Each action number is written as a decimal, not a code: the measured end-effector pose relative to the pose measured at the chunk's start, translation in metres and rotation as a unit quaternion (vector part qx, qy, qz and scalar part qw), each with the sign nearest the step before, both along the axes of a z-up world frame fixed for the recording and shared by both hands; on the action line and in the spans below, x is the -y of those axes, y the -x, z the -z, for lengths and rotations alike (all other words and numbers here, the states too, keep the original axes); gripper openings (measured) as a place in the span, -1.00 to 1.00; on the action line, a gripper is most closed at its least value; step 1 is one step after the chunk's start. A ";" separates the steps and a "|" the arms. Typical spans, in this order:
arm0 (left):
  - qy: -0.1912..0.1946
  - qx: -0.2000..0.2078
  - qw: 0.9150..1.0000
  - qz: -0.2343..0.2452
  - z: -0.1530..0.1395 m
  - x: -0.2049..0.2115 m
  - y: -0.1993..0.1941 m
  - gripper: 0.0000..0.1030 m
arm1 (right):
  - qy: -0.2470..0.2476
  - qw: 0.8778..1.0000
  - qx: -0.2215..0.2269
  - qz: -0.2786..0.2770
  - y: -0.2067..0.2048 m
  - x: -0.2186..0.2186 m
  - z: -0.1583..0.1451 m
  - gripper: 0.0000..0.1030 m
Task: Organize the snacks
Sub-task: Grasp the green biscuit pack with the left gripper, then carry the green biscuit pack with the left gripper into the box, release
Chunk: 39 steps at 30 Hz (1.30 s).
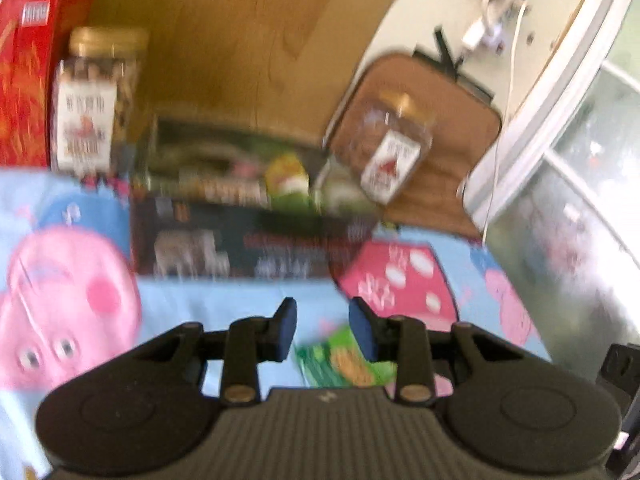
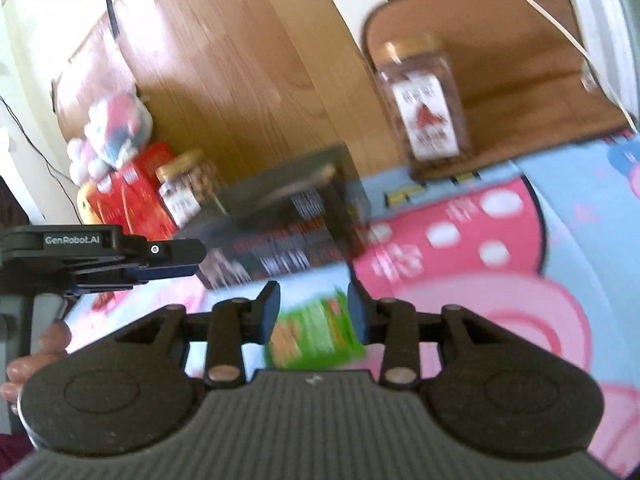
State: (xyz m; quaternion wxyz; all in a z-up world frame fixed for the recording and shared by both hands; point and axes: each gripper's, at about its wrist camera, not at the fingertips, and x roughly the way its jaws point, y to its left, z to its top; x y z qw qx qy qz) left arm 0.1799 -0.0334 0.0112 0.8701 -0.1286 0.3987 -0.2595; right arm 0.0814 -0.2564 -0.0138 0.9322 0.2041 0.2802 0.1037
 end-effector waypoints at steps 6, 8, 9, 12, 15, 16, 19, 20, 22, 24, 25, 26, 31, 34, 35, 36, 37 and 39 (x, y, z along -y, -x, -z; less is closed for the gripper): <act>0.008 -0.086 0.996 0.010 0.038 0.018 -0.002 -0.42 | -0.027 0.998 -0.053 0.007 -0.006 0.005 0.029 -0.21; 0.017 -0.100 0.995 0.006 0.047 0.020 -0.003 -0.41 | -0.042 0.998 -0.056 0.001 -0.006 0.002 0.034 -0.27; 0.019 -0.098 0.995 0.002 0.048 0.020 -0.003 -0.41 | -0.049 0.997 -0.059 -0.005 -0.005 -0.001 0.035 -0.27; 0.019 -0.095 0.995 -0.007 0.045 0.013 -0.004 -0.37 | -0.039 0.997 -0.053 -0.036 0.000 -0.011 0.030 -0.27; 0.026 -0.099 0.995 -0.007 0.045 0.008 -0.007 -0.37 | -0.023 0.998 -0.038 -0.046 0.003 -0.012 0.026 -0.22; 0.023 -0.098 0.995 -0.007 0.045 0.008 -0.008 -0.33 | -0.005 0.999 -0.033 -0.041 0.002 -0.014 0.025 -0.12; 0.018 -0.094 0.995 0.001 0.047 0.014 -0.010 -0.35 | 0.029 0.998 -0.032 -0.051 -0.004 -0.022 0.029 -0.03; 0.013 -0.089 0.996 0.006 0.046 0.017 -0.009 -0.37 | 0.046 0.997 -0.024 -0.053 -0.004 -0.027 0.030 -0.03; 0.001 -0.079 0.997 0.014 0.045 0.024 -0.007 -0.39 | 0.092 0.994 -0.014 -0.053 -0.005 -0.041 0.029 -0.21; -0.011 -0.056 0.998 0.015 0.038 0.025 -0.002 -0.41 | 0.118 0.992 -0.014 -0.046 -0.007 -0.048 0.028 -0.37; -0.012 -0.044 0.999 0.014 0.033 0.023 0.001 -0.41 | 0.112 0.992 -0.012 -0.050 -0.008 -0.048 0.026 -0.50; -0.008 -0.035 0.999 0.013 0.026 0.019 0.003 -0.41 | 0.104 0.993 -0.011 -0.050 -0.009 -0.047 0.022 -0.51; 0.023 0.020 1.000 -0.005 -0.012 -0.007 0.004 -0.43 | 0.102 0.992 0.045 -0.053 -0.011 -0.057 -0.007 -0.51; 0.027 0.054 0.998 -0.020 -0.033 -0.022 -0.005 -0.43 | 0.106 0.989 0.081 -0.058 -0.023 -0.069 -0.025 -0.51; 0.025 0.061 0.998 -0.026 -0.038 -0.026 -0.011 -0.43 | 0.113 0.988 0.088 -0.061 -0.030 -0.074 -0.029 -0.52; 0.022 0.067 0.997 -0.034 -0.043 -0.030 -0.017 -0.43 | 0.118 0.987 0.093 -0.064 -0.038 -0.079 -0.033 -0.52; 0.018 0.077 0.996 -0.040 -0.046 -0.033 -0.024 -0.43 | 0.120 0.986 0.096 -0.068 -0.049 -0.085 -0.036 -0.52; 0.007 0.084 0.995 -0.054 -0.049 -0.038 -0.043 -0.43 | 0.125 0.985 0.098 -0.073 -0.069 -0.096 -0.039 -0.52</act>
